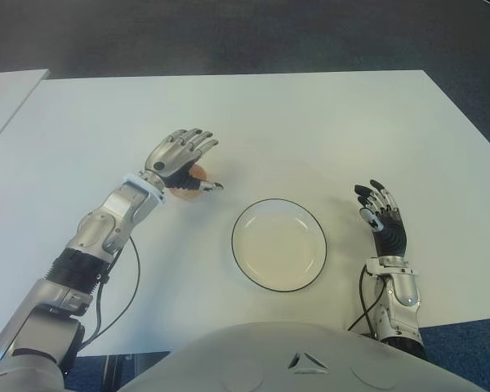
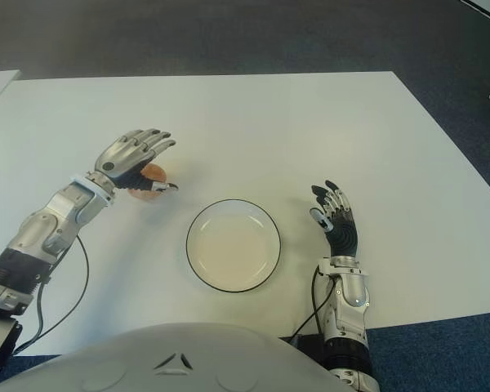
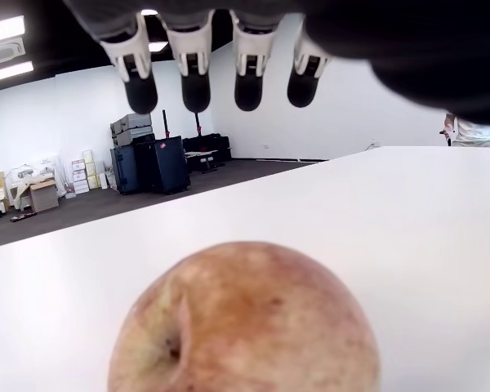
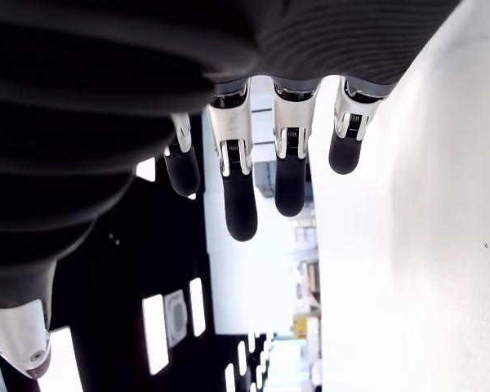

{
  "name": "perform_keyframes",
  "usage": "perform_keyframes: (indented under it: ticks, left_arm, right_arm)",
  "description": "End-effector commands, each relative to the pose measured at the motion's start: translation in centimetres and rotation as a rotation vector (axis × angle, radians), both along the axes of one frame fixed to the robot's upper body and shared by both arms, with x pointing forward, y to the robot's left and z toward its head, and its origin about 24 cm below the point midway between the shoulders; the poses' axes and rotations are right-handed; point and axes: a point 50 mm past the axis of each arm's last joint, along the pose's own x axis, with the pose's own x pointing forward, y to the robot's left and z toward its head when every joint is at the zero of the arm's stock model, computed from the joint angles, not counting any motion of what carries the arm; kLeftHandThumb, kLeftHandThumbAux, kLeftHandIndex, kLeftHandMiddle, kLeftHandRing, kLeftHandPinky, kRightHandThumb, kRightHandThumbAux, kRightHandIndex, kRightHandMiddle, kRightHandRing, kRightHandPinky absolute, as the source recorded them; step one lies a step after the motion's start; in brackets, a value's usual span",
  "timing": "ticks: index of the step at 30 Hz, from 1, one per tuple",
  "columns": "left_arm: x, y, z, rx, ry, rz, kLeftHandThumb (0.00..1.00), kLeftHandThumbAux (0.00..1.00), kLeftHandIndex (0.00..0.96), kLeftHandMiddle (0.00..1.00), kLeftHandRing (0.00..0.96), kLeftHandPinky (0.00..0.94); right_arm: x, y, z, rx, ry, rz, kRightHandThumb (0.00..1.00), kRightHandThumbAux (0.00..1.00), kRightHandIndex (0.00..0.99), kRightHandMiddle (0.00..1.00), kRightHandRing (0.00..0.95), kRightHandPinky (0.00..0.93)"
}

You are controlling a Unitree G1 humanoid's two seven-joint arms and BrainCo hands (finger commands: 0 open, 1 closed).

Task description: Put the apples into the plate.

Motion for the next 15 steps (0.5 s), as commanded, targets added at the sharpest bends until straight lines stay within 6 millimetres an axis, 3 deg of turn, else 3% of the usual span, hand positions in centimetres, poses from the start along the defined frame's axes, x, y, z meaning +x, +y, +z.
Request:
perform_keyframes:
  ticks: [1, 15]
  left_arm:
    - [0.0, 0.3, -0.8, 0.030, 0.027, 0.002, 0.256, 0.131, 0.000, 0.000, 0.000, 0.000]
    - [0.0, 0.9, -2.5, 0.029, 0.070, 0.026, 0.277, 0.123, 0.000, 0.000, 0.000, 0.000]
  right_arm:
    - [-3.6, 1.0, -4.8, 0.100, 0.266, -0.029, 0.297, 0.589, 0.142, 0.292, 0.197, 0.115]
    - [-3.8, 0.7, -4.6, 0.096, 0.265, -0.038, 0.310, 0.597, 0.154, 0.290, 0.196, 0.126]
